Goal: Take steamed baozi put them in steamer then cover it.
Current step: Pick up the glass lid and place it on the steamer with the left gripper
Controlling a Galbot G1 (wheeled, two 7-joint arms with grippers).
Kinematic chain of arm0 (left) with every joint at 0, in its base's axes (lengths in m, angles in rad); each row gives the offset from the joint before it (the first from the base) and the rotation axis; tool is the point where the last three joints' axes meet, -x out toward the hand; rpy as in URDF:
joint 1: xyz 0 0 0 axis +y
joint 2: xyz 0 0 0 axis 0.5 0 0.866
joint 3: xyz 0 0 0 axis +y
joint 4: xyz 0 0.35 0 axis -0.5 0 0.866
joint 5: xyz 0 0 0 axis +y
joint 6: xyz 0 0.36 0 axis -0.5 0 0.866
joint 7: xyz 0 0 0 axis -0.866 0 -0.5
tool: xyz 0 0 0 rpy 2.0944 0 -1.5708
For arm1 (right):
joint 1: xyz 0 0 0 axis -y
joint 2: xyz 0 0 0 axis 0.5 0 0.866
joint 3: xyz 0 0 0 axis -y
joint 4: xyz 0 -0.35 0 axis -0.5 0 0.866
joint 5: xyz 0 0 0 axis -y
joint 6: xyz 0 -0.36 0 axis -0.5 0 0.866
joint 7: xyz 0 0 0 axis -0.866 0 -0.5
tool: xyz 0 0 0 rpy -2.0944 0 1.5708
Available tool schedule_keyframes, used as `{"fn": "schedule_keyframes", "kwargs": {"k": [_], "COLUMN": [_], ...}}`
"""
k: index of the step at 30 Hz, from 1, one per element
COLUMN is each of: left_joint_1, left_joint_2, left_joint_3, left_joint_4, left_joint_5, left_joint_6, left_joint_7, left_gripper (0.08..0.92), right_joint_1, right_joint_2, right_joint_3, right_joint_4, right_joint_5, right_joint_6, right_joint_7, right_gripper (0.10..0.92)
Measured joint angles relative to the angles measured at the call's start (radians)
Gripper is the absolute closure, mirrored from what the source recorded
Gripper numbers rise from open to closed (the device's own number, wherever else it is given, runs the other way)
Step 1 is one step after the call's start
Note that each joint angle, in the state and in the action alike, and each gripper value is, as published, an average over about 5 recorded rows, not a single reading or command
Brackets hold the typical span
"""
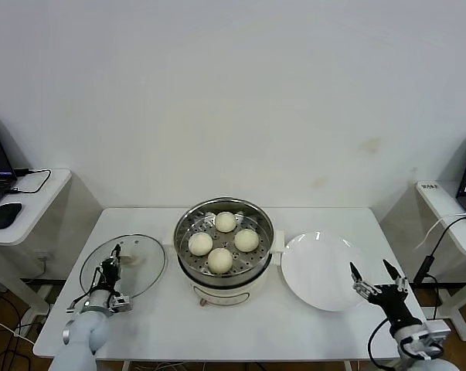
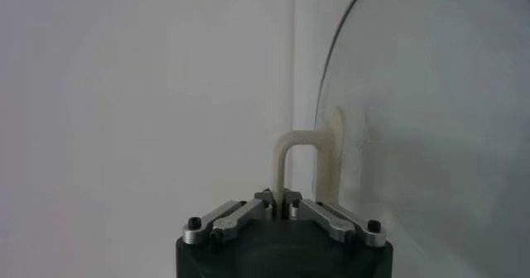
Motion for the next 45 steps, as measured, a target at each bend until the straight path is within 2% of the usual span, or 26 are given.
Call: {"fn": "schedule_keyframes", "kwargs": {"k": [15, 27, 36, 45], "left_joint_1": [0.166, 0.194, 0.189, 0.151], "left_joint_2": [0.047, 0.068, 0.033, -0.034], "left_joint_3": [-0.094, -0.113, -0.05, 0.086], "left_joint_4": [-0.347, -0.569, -0.734, -0.785], "left_joint_5": [-0.013, 0.081, 0.153, 0.203], "left_joint_6": [0.152, 0.294, 0.415, 0.482], "left_joint_7": [0.138, 0.259, 0.395, 0.466], "left_gripper": [0.866, 0.866, 0.866, 0.866], "right_joint_1": [0.025, 0.025, 0.039, 0.059], "right_joint_2": [0.005, 0.02, 0.027, 0.037], "right_joint_3": [0.013, 0.02, 0.03, 0.03], "right_joint_4": [0.037, 0.059, 0.066, 0.042], "right_joint_5": [-0.006, -0.008, -0.017, -0.038], "right_joint_6": [-0.118, -0.185, -0.218, -0.234], "right_joint_7": [0.064, 0.104, 0.116, 0.119], "right_gripper": [0.203, 0.203, 0.203, 0.203]}}
